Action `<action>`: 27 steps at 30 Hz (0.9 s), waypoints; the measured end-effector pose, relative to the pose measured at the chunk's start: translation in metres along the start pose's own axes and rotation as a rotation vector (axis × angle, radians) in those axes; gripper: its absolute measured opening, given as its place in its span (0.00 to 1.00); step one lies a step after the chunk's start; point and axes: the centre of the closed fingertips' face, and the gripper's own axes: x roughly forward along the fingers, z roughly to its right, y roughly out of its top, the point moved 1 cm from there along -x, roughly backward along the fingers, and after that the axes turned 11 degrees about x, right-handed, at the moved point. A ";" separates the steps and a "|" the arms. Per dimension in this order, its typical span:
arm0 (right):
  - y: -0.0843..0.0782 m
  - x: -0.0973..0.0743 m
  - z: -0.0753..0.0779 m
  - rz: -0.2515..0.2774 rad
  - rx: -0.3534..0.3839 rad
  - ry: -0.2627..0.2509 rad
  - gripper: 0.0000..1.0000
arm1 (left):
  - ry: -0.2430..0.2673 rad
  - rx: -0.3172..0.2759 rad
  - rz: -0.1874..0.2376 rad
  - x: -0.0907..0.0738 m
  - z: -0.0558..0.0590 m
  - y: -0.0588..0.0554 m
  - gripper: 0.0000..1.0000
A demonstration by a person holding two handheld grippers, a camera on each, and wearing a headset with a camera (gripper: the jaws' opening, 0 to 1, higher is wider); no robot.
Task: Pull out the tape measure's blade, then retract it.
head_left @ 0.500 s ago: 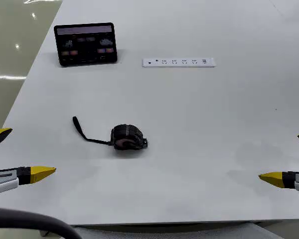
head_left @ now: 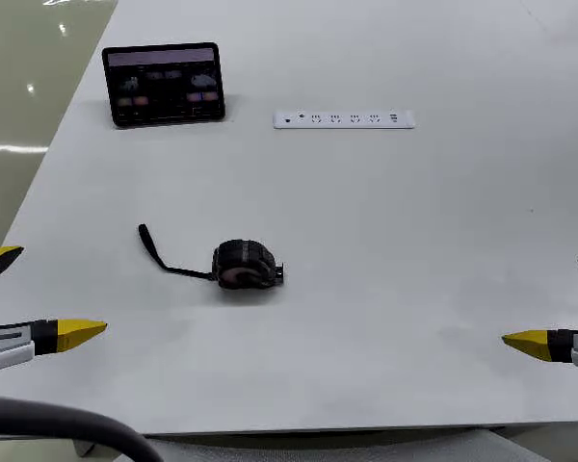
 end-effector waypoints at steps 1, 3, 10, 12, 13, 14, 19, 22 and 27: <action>0.000 0.000 0.000 0.002 -0.001 -0.002 1.00 | 0.000 0.000 0.000 0.000 0.000 0.000 1.00; 0.001 -0.001 0.002 0.012 -0.007 -0.006 1.00 | -0.003 0.006 0.008 0.001 -0.001 0.001 1.00; 0.005 -0.002 0.003 0.019 -0.017 -0.009 1.00 | -0.008 0.023 0.033 0.002 -0.001 0.006 1.00; 0.008 -0.002 0.004 0.029 -0.022 -0.009 1.00 | -0.015 0.020 0.028 0.003 -0.001 0.006 1.00; 0.009 -0.002 0.003 0.033 -0.024 -0.003 1.00 | -0.018 0.018 0.028 0.003 -0.001 0.006 1.00; 0.010 -0.002 0.003 0.034 -0.026 -0.002 1.00 | -0.022 0.024 0.028 0.003 -0.001 0.007 1.00; 0.020 0.004 -0.002 0.038 -0.044 0.026 1.00 | -0.079 0.064 0.016 0.013 0.006 0.012 1.00; 0.025 0.013 -0.010 0.031 -0.077 0.062 1.00 | -0.148 0.129 -0.008 0.024 0.016 0.017 1.00; 0.037 0.027 -0.020 0.037 -0.103 0.103 1.00 | -0.208 0.182 -0.003 0.044 0.019 0.032 1.00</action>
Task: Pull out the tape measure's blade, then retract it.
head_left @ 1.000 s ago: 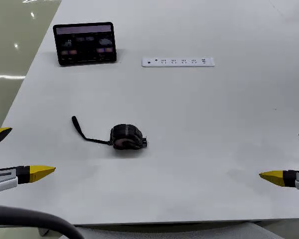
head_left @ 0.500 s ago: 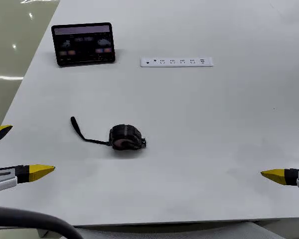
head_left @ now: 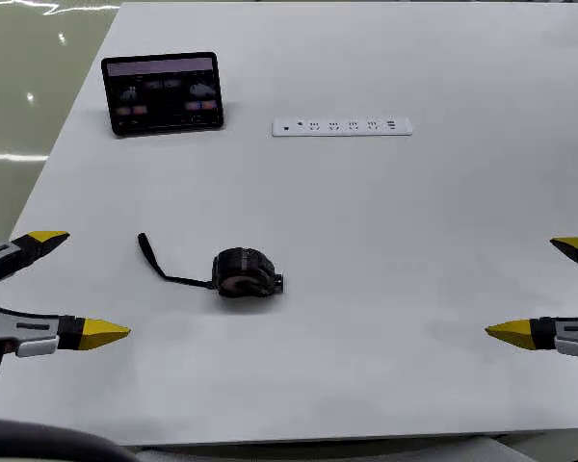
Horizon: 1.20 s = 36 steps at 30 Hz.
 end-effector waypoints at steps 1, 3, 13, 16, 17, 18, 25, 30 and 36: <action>0.003 0.004 -0.002 0.005 -0.012 0.008 1.00 | -0.011 0.005 -0.003 0.005 0.000 0.003 1.00; 0.006 0.011 -0.006 -0.002 -0.016 0.025 1.00 | -0.029 0.015 -0.007 0.013 0.001 0.008 1.00; 0.024 0.044 -0.025 -0.015 -0.078 0.117 1.00 | -0.178 0.138 -0.043 0.063 0.014 0.028 0.96; 0.028 0.053 -0.026 -0.017 -0.091 0.134 1.00 | -0.219 0.169 -0.080 0.078 0.018 0.027 0.93; 0.029 0.054 -0.027 -0.015 -0.096 0.139 1.00 | -0.224 0.181 -0.082 0.082 0.019 0.028 0.93; 0.031 0.057 -0.029 -0.013 -0.097 0.150 1.00 | -0.235 0.186 -0.089 0.087 0.019 0.030 0.92; 0.036 0.073 -0.040 -0.020 -0.145 0.206 1.00 | -0.298 0.252 -0.190 0.106 0.025 0.018 0.77; 0.041 0.090 -0.050 -0.035 -0.174 0.241 1.00 | -0.330 0.271 -0.206 0.123 0.031 0.017 0.73; 0.044 0.118 -0.070 -0.062 -0.206 0.297 1.00 | -0.370 0.298 -0.229 0.147 0.038 0.018 0.71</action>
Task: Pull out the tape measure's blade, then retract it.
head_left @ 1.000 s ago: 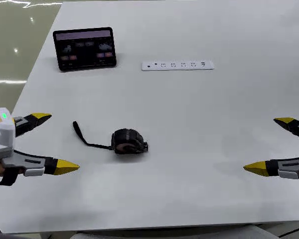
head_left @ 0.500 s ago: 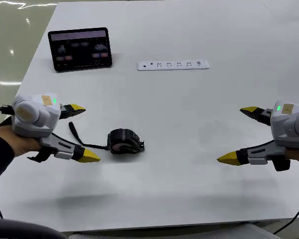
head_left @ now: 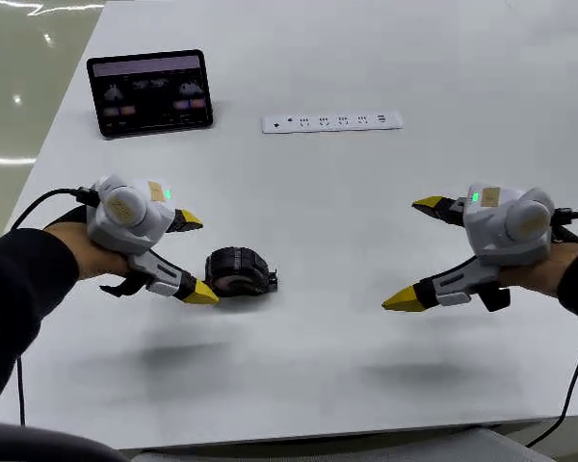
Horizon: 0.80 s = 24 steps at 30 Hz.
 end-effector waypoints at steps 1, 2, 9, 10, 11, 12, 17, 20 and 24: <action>0.001 0.004 -0.001 -0.001 -0.003 0.005 1.00 | -0.007 0.011 -0.005 0.002 0.000 0.001 0.69; 0.002 0.008 -0.002 -0.007 -0.009 0.012 1.00 | -0.018 0.020 -0.013 0.005 0.001 0.001 0.67; 0.008 0.043 -0.014 -0.046 -0.064 0.064 1.00 | -0.042 0.073 -0.060 0.021 -0.004 0.004 0.59; 0.008 0.050 -0.016 -0.052 -0.076 0.071 0.99 | -0.054 0.115 -0.088 0.023 -0.004 0.002 0.56; 0.008 0.054 -0.017 -0.058 -0.078 0.079 0.99 | -0.055 0.134 -0.105 0.025 -0.003 0.002 0.52; 0.006 0.062 -0.018 -0.063 -0.078 0.086 0.99 | -0.067 0.125 -0.093 0.029 -0.001 0.006 0.49; 0.011 0.084 -0.026 -0.070 -0.102 0.127 0.95 | -0.102 0.203 -0.131 0.038 0.007 0.003 0.31; 0.013 0.095 -0.032 -0.092 -0.120 0.157 0.90 | -0.115 0.214 -0.134 0.037 0.008 0.003 0.31; 0.017 0.106 -0.032 -0.102 -0.125 0.167 0.83 | -0.120 0.233 -0.131 0.037 0.009 0.003 0.31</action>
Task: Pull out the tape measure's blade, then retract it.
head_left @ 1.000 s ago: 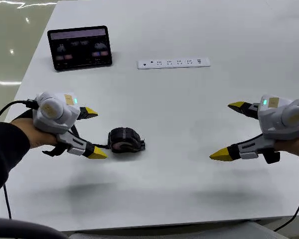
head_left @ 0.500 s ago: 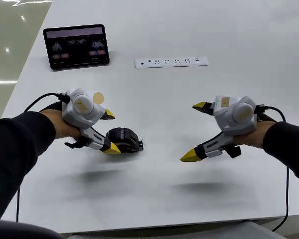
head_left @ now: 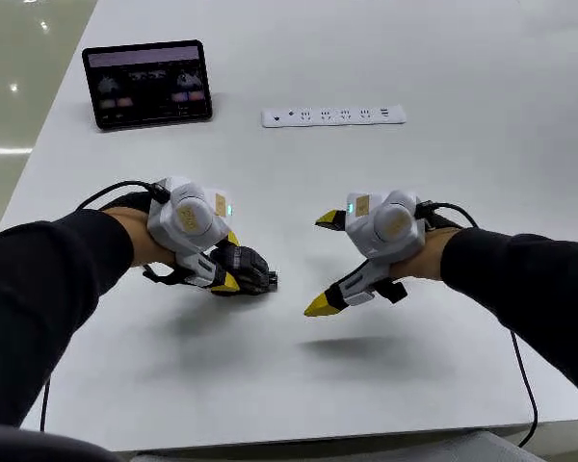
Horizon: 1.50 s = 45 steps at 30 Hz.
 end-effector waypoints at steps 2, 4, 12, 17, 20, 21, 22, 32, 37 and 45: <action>0.002 0.006 0.002 -0.005 0.005 0.005 0.78 | -0.003 0.014 0.004 0.000 0.001 0.000 0.31; 0.004 0.012 0.003 -0.010 0.016 0.012 0.73 | 0.000 -0.016 0.004 -0.001 0.000 0.000 0.31; 0.001 0.036 -0.002 -0.069 0.019 0.044 0.54 | -0.001 -0.060 0.009 -0.001 -0.001 -0.001 0.31; -0.004 0.051 -0.006 -0.101 0.005 0.060 0.43 | -0.004 -0.070 0.013 0.000 -0.001 -0.002 0.31; -0.006 0.057 -0.008 -0.120 -0.014 0.070 0.34 | -0.006 -0.077 0.015 0.000 -0.001 -0.002 0.31; -0.006 0.059 -0.008 -0.126 -0.025 0.072 0.32 | -0.006 -0.078 0.016 0.000 -0.002 -0.002 0.31; -0.007 0.059 -0.007 -0.130 -0.028 0.073 0.30 | -0.007 -0.080 0.016 0.000 -0.002 -0.002 0.31; -0.006 0.063 -0.008 -0.146 -0.055 0.087 0.16 | -0.009 -0.081 0.021 0.001 -0.002 -0.003 0.31; -0.006 0.065 -0.009 -0.153 -0.073 0.096 0.14 | -0.006 -0.082 0.020 0.001 -0.002 -0.003 0.31; -0.006 0.064 -0.008 -0.157 -0.078 0.099 0.09 | -0.008 -0.077 0.017 0.002 -0.002 -0.004 0.31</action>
